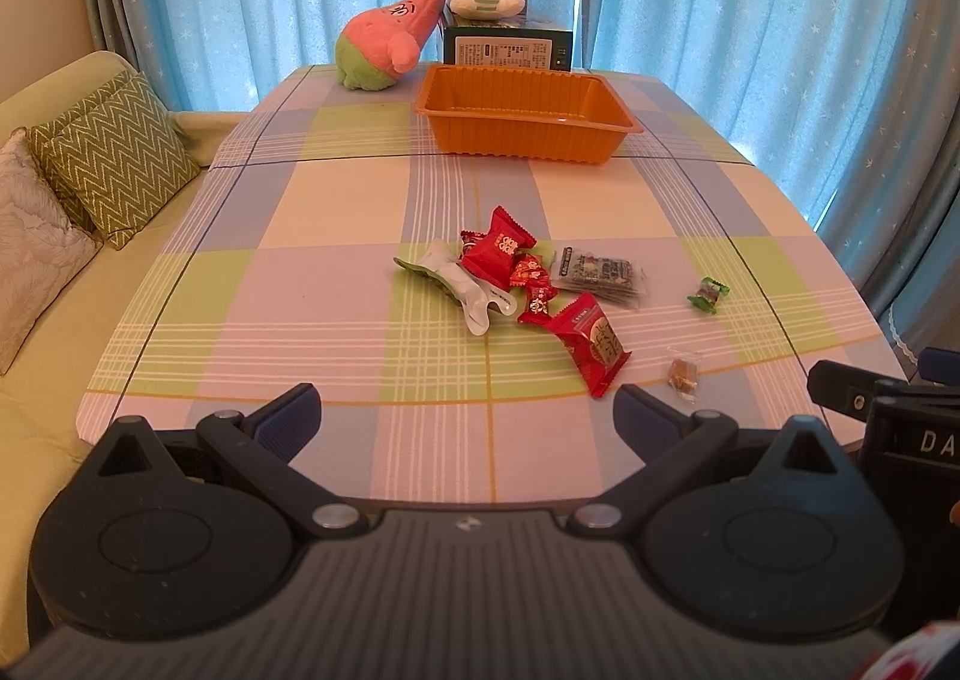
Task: Organize snacks
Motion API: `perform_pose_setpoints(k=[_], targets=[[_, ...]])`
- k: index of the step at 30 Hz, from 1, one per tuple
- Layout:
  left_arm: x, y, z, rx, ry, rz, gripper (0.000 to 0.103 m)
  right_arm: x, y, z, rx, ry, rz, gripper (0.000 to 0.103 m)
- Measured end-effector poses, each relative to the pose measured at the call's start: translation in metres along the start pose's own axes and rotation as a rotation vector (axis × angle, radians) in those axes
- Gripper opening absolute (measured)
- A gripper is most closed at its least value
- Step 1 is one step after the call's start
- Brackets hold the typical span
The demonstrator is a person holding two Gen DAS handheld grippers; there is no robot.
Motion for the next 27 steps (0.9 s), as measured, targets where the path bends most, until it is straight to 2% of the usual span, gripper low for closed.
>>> perform_pose_setpoints(k=[17, 27], targets=[[-0.001, 0.002, -0.001, 0.000, 0.000, -0.001, 0.103, 0.001, 0.001, -0.002, -0.004, 0.005, -0.002, 0.103], [-0.003, 0.026, 0.001, -0.014, -0.003, 0.024, 0.103, -0.005, 0.025, -0.007, -0.003, 0.032, 0.017, 0.103]])
Point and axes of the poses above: each gripper's, at about its wrist camera, not at the fingertips, and y roughly the way its jaws point, z to its left, x to its top, the point moved 6 cm from there along y, roughly the way its jaws point
